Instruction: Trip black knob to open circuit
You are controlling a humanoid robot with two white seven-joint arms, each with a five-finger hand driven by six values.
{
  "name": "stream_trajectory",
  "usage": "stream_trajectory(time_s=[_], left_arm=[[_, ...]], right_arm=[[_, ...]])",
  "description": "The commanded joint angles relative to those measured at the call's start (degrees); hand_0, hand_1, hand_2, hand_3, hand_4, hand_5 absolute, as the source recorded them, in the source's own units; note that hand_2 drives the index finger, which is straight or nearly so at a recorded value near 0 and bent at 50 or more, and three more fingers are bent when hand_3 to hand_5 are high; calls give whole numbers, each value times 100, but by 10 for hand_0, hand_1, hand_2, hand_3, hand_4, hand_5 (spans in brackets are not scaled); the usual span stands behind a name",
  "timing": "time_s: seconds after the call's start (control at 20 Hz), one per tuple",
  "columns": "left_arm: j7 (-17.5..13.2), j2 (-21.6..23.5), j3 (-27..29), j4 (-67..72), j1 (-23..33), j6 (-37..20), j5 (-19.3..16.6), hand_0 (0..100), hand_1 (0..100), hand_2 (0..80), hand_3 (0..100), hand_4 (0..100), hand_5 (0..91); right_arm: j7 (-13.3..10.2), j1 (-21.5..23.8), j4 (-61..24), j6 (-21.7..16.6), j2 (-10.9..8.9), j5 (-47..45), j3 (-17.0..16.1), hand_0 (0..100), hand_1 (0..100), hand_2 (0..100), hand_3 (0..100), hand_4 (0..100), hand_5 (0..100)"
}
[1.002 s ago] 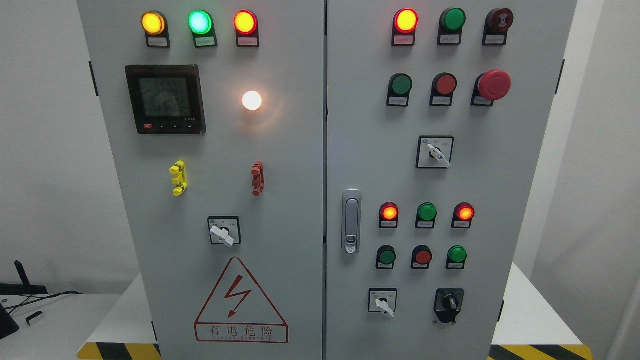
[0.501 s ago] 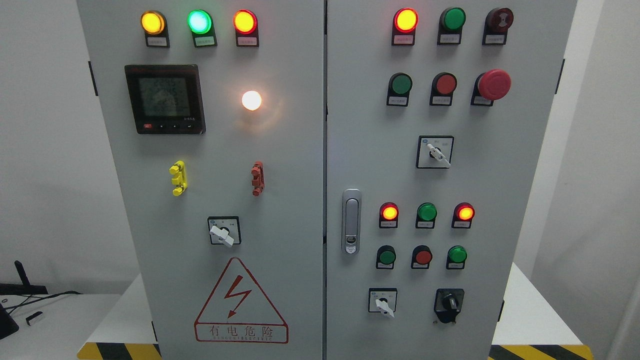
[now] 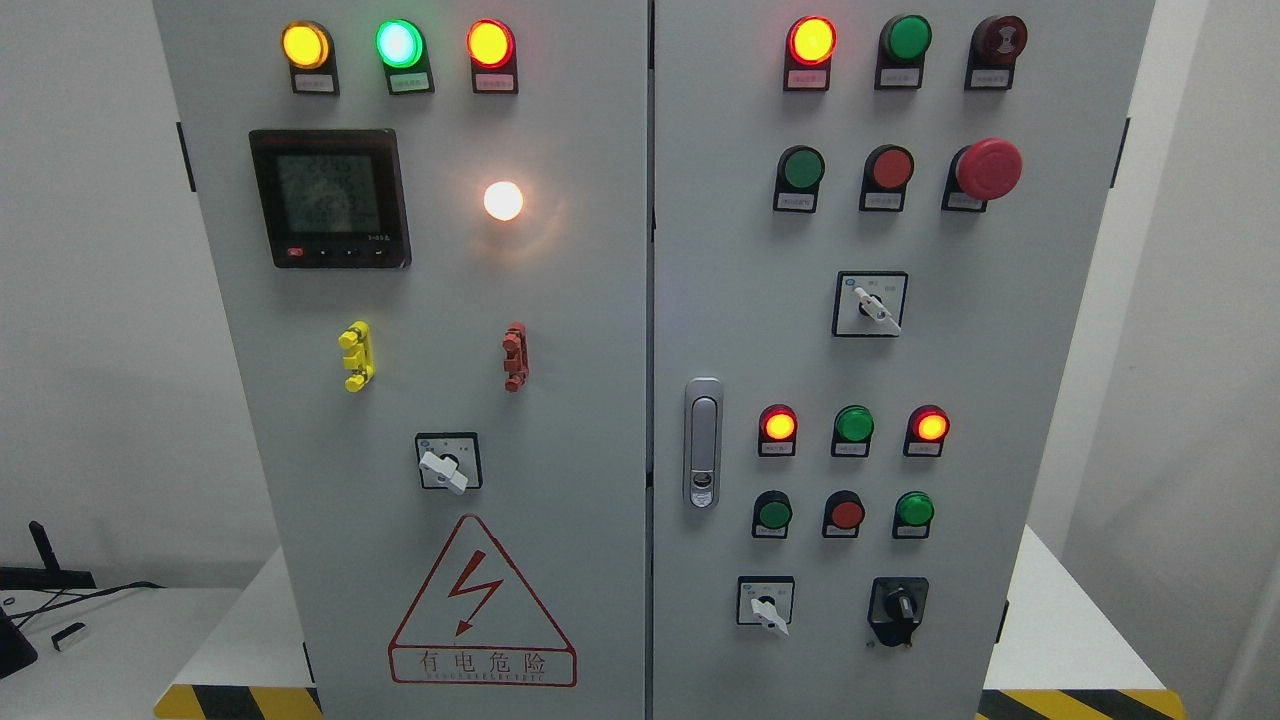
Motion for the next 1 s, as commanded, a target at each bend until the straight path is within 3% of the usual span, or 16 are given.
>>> stream_trajectory(time_s=[0.0, 0.1, 0.25, 0.5, 0.75, 0.95], left_arm=[[-5, 4, 0, 3, 0, 2, -176, 120, 389, 0, 0, 0, 0], [-5, 4, 0, 3, 0, 2, -176, 120, 389, 0, 0, 0, 0], [-5, 4, 0, 3, 0, 2, -176, 120, 389, 0, 0, 0, 0], [-5, 4, 0, -5, 0, 2, -176, 120, 389, 0, 0, 0, 0], [-5, 4, 0, 3, 0, 2, -176, 120, 389, 0, 0, 0, 0], [-5, -5, 0, 3, 0, 2, -176, 120, 389, 0, 0, 0, 0]], right_arm=[[-69, -571, -160, 484, 210, 326, 531, 127, 709, 382, 730, 792, 916], [-226, -721, -108, 739, 299, 502, 654, 128, 710, 383, 735, 793, 917], [-280, -862, 42, 1003, 316, 591, 812, 125, 720, 391, 747, 798, 922], [-499, -1142, 375, 1118, 395, 591, 874, 119, 742, 395, 771, 810, 944], [-517, -1372, 595, 1434, 396, 591, 892, 127, 747, 401, 783, 823, 947], [-526, -1626, 938, 1435, 396, 591, 883, 145, 751, 402, 786, 825, 950]])
